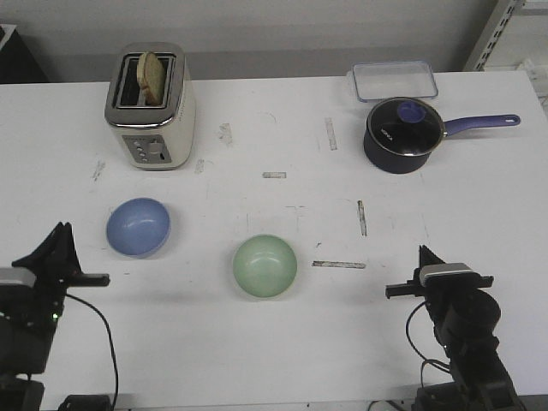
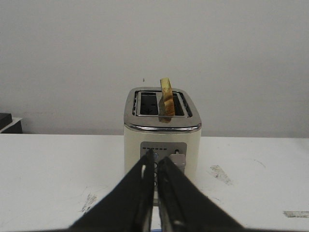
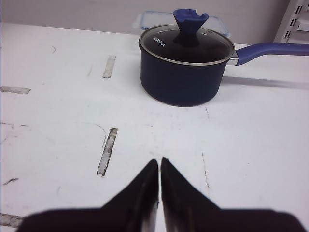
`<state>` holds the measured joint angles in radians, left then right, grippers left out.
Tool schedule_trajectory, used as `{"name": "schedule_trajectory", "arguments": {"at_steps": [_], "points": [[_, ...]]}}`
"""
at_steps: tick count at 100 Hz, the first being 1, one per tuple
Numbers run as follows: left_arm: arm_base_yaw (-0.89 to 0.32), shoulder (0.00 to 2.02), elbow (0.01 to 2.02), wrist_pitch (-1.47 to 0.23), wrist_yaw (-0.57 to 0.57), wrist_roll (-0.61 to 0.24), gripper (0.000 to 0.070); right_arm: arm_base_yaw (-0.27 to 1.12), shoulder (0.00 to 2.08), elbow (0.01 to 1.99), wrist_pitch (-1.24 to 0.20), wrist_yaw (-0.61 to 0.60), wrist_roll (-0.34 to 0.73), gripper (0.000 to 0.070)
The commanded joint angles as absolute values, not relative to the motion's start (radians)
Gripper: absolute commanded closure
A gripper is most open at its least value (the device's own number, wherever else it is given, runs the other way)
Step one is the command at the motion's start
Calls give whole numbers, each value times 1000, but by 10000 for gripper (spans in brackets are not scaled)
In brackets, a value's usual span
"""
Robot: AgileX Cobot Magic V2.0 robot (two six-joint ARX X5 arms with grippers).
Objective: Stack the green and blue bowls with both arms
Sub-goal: 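Move the left gripper forward to the light blue bowl's rim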
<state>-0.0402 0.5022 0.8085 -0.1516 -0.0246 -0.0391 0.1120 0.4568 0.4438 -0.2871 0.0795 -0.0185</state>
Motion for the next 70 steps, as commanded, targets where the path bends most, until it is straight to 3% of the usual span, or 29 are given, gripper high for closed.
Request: {"name": "schedule_trajectory", "arguments": {"at_steps": [1, 24, 32, 43, 52, 70], "points": [[-29, 634, 939, -210, -31, -22, 698, 113, 460, 449, -277, 80, -15, 700], [36, 992, 1227, -441, -26, 30, 678, 113, 460, 449, -277, 80, -15, 700], [63, 1091, 1261, -509, -26, 51, 546, 113, 460, 449, -278, 80, -16, 700], [91, 1213, 1261, -590, -26, 52, 276, 113, 460, 449, -278, 80, -17, 700], [107, 1302, 1261, -646, -26, 47, 133, 113, 460, 449, -278, 80, -19, 699], [123, 1455, 1261, -682, -26, 47, 92, 113, 460, 449, -278, 80, -23, 700]]}}
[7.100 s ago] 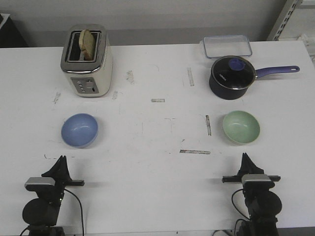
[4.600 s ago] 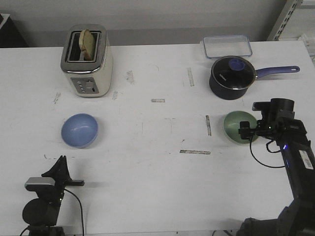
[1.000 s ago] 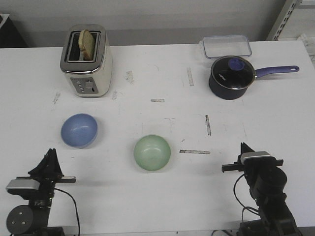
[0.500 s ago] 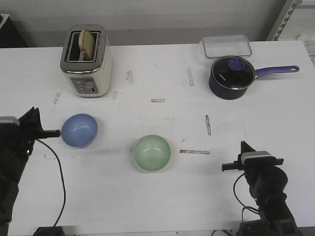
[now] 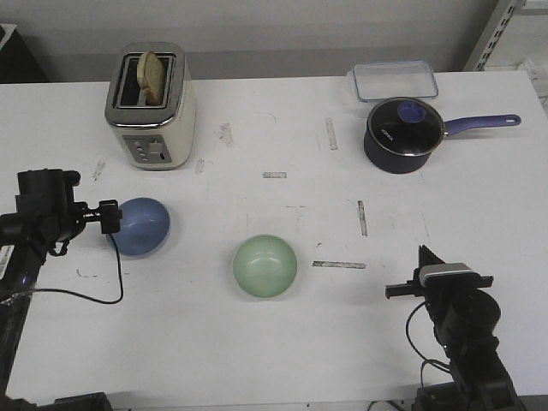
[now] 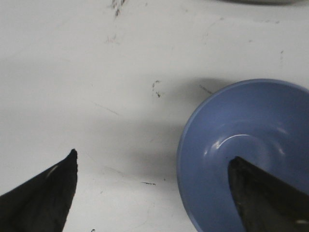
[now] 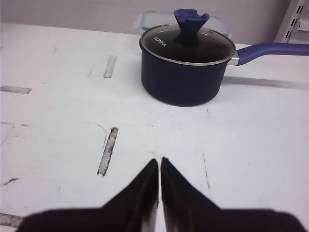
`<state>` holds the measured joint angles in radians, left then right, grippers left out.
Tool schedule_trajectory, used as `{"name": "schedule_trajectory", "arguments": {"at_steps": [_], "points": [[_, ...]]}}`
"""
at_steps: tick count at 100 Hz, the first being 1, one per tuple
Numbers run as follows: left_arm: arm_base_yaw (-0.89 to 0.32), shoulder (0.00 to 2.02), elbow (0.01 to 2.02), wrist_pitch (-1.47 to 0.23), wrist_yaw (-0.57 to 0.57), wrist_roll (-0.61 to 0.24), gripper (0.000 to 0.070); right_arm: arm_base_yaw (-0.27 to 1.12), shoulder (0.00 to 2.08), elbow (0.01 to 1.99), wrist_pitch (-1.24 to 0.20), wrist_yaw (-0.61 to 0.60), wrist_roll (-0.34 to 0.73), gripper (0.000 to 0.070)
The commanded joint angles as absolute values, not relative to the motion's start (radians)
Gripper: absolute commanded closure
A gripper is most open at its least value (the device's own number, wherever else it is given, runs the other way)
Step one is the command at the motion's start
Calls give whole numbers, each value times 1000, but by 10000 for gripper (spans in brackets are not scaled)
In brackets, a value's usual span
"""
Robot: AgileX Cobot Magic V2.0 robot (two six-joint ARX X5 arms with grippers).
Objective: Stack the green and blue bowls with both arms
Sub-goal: 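Move the left gripper forward to the light blue bowl's rim, then grasp the blue bowl's rim with the left gripper and lift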
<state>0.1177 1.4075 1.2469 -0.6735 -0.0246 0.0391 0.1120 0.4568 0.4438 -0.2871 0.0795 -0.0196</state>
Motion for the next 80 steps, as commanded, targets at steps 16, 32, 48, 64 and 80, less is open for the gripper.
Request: {"name": "schedule_trajectory", "arguments": {"at_steps": [16, 32, 48, 64, 80], "points": [[130, 1564, 1261, -682, -26, 7, 93, 113, 460, 449, -278, 80, -23, 699], [130, 1628, 1261, -704, -12, -20, 103, 113, 460, 449, -278, 80, -23, 700], [130, 1635, 1261, -717, 19, -20, 453, 113, 460, 449, -278, 80, -23, 700], [130, 1633, 1261, -709, 35, -43, 699, 113, 460, 449, -282, 80, -23, 700], [124, 1617, 1279, -705, 94, -49, 699, 113, 460, 448, -285, 80, -23, 700]]}}
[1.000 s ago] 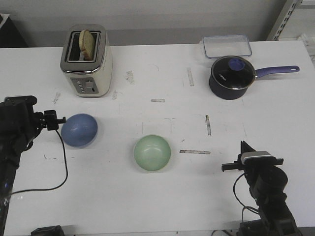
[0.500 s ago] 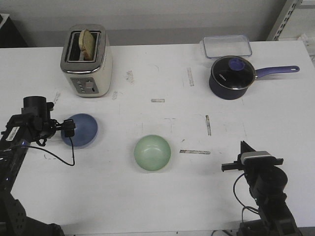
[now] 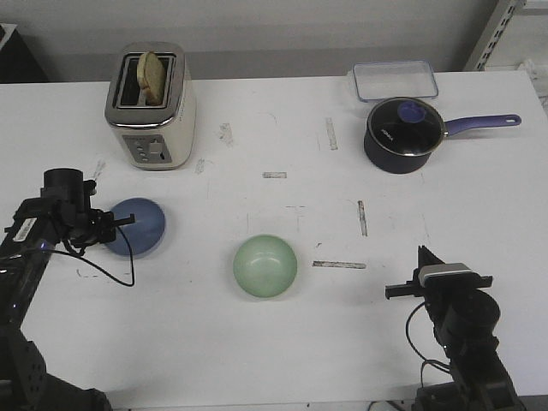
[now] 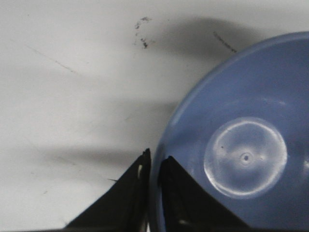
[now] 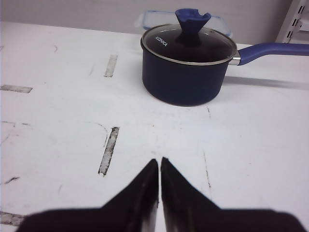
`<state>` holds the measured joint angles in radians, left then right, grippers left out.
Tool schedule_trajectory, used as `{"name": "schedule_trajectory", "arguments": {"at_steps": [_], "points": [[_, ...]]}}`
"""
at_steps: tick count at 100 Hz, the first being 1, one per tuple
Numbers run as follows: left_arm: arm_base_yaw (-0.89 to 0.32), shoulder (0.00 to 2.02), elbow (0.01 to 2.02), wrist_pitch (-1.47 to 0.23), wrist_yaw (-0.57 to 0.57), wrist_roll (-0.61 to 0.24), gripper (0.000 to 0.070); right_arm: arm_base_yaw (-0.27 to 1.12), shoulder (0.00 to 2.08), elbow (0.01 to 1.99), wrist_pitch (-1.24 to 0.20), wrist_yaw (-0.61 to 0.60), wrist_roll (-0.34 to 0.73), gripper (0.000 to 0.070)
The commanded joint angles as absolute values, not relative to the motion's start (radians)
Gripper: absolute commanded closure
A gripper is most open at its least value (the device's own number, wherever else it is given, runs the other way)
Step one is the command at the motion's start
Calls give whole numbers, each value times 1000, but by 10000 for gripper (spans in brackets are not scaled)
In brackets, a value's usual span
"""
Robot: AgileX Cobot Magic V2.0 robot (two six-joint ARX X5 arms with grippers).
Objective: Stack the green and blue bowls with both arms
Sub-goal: 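Grasp the blue bowl's rim with the left gripper and lift, then carry the blue bowl with the left gripper onto the green bowl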
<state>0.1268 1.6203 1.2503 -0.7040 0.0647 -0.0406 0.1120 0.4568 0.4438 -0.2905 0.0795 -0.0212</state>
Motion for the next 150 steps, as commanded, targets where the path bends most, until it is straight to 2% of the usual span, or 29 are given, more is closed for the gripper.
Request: {"name": "schedule_trajectory", "arguments": {"at_steps": [1, 18, 33, 43, 61, 75, 91, 118, 142, 146, 150], "points": [[123, 1614, 1282, -706, 99, -49, 699, 113, 460, 449, -285, 80, -23, 700], [86, 1532, 1338, -709, 137, -50, 699, 113, 460, 448, -285, 80, -23, 700], [2, 1416, 1375, -704, 201, -73, 699, 113, 460, 449, -285, 80, -23, 700], [-89, 1347, 1381, -698, 244, -73, 699, 113, 460, 448, -285, 80, -23, 700], [-315, 1304, 1381, -710, 245, -73, 699, 113, 460, 448, -286, 79, -22, 700], [-478, 1340, 1381, -691, 244, -72, 699, 113, 460, 448, -287, 79, -22, 699], [-590, 1432, 1381, -637, 226, -72, 699, 113, 474, 448, -289, 79, -22, 700], [-630, 1589, 1381, -655, 207, -64, 699, 113, 480, 448, -292, 79, -22, 700], [-628, 1607, 1381, -648, 197, -65, 695, 113, 480, 448, -292, 79, -22, 700], [-628, 1607, 1381, -651, 198, -65, 661, 113, 480, 448, -292, 79, -22, 700], [-628, 1607, 1381, -653, 198, -65, 561, 113, 480, 448, -292, 78, -22, 700]]}}
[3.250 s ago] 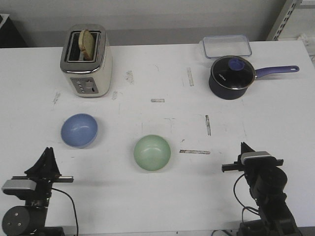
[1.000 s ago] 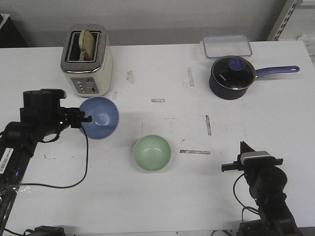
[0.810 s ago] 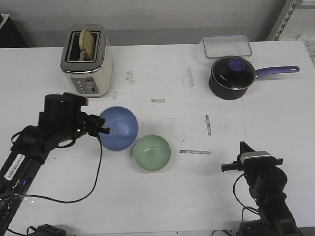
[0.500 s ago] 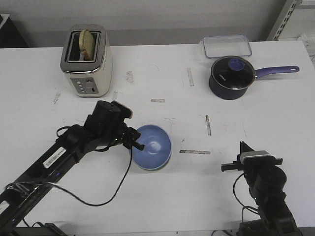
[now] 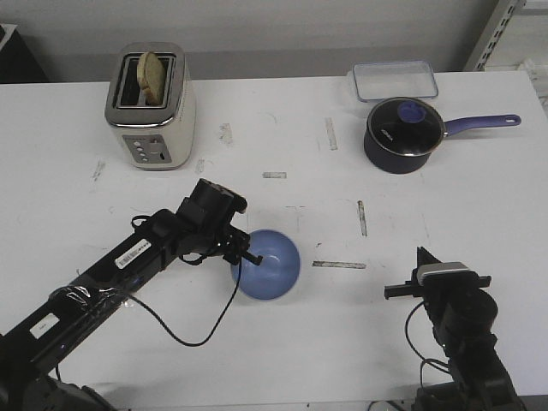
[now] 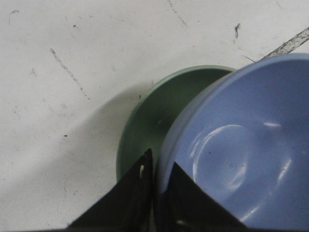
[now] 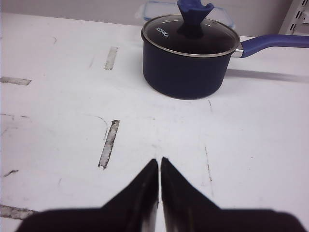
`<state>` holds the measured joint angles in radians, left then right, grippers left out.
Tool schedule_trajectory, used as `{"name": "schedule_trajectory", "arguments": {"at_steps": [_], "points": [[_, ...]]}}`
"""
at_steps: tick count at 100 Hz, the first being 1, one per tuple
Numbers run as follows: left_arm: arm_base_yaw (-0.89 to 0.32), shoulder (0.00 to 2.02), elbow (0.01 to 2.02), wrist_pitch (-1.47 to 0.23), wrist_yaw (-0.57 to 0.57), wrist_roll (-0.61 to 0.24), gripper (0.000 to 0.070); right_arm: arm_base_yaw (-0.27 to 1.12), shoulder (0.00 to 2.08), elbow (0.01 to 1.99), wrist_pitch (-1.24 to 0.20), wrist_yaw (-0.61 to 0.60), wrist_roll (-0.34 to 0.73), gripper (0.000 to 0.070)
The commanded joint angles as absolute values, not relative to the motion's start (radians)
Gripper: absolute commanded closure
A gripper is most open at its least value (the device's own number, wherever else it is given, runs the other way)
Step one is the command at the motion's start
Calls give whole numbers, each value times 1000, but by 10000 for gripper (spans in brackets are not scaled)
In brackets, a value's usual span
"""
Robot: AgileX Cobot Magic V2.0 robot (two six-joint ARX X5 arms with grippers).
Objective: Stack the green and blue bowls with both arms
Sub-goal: 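Carry the blue bowl with the left gripper onto the green bowl, then open the left gripper and withdraw it from the stacked bowls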
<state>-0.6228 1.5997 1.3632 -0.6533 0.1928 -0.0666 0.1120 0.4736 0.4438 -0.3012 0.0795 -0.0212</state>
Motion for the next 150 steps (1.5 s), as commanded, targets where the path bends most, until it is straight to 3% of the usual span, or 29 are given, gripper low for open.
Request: {"name": "schedule_trajectory", "arguments": {"at_steps": [1, 8, 15, 21, 36, 41, 47, 61, 75, 90, 124, 150], "points": [[-628, 1607, 1381, -653, 198, -65, 532, 113, 480, 448, -292, 78, -22, 699], [-628, 1607, 1382, -652, 198, -67, 272, 113, 480, 448, -292, 78, -22, 700], [-628, 1607, 1386, -652, 198, -72, 125, 113, 480, 448, -292, 79, -23, 700], [-628, 1607, 1397, -653, 198, -72, 94, 113, 480, 448, -292, 78, -23, 700], [-628, 1604, 1476, -662, 197, -72, 95, 113, 480, 448, -292, 79, -22, 699], [-627, 1598, 1515, -672, 189, -72, 115, 113, 480, 448, -292, 79, -23, 700], [-627, 1590, 1566, -690, 154, -68, 228, 113, 480, 448, -291, 79, -22, 700], [-613, 1548, 1664, -754, -1, -26, 697, 113, 479, 448, -290, 79, -22, 700], [-546, 1463, 1662, -764, -111, -1, 698, 113, 479, 448, -283, 79, -24, 700], [-419, 1332, 1571, -741, -122, 19, 698, 113, 479, 448, -276, 80, -24, 700], [-149, 807, 978, -398, -122, 14, 698, 113, 479, 448, -276, 79, -23, 700], [-57, 460, 636, -283, -122, 17, 698, 113, 479, 448, -276, 79, -23, 700]]}}
